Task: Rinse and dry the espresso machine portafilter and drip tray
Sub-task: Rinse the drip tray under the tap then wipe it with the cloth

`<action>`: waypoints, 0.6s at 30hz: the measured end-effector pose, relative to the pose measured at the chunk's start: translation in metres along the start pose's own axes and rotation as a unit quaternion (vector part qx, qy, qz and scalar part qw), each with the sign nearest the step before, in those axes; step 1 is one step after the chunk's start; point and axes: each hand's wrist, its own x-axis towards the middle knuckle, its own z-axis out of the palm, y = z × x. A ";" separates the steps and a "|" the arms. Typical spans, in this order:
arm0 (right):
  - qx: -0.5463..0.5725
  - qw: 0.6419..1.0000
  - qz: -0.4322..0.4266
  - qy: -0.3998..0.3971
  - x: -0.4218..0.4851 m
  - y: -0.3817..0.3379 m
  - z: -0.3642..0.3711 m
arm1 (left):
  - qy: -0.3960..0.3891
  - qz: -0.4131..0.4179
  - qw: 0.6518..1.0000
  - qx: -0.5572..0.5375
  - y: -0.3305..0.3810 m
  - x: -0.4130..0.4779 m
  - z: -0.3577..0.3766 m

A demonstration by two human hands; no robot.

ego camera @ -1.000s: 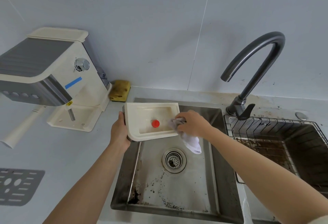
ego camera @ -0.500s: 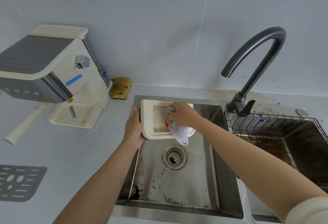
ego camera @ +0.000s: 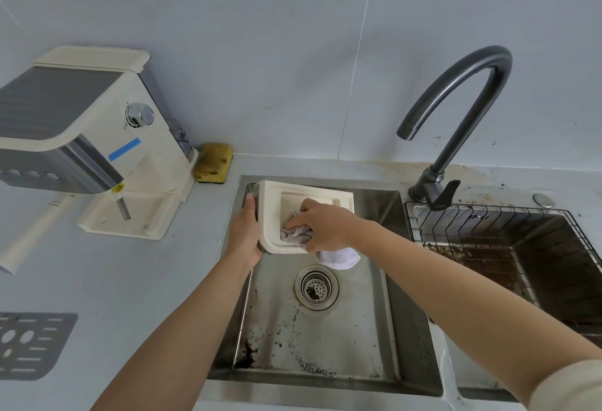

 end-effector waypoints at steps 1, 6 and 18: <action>0.009 1.000 0.003 -0.001 -0.001 0.001 -0.001 | -0.003 -0.004 1.000 -0.001 0.000 0.000 0.000; 0.119 0.992 0.026 0.030 -0.007 0.009 -0.013 | -0.011 -0.005 1.000 -0.006 0.004 0.002 0.000; 0.134 0.983 0.059 0.112 0.006 0.017 -0.015 | -0.002 -0.043 0.998 -0.048 0.002 0.001 0.004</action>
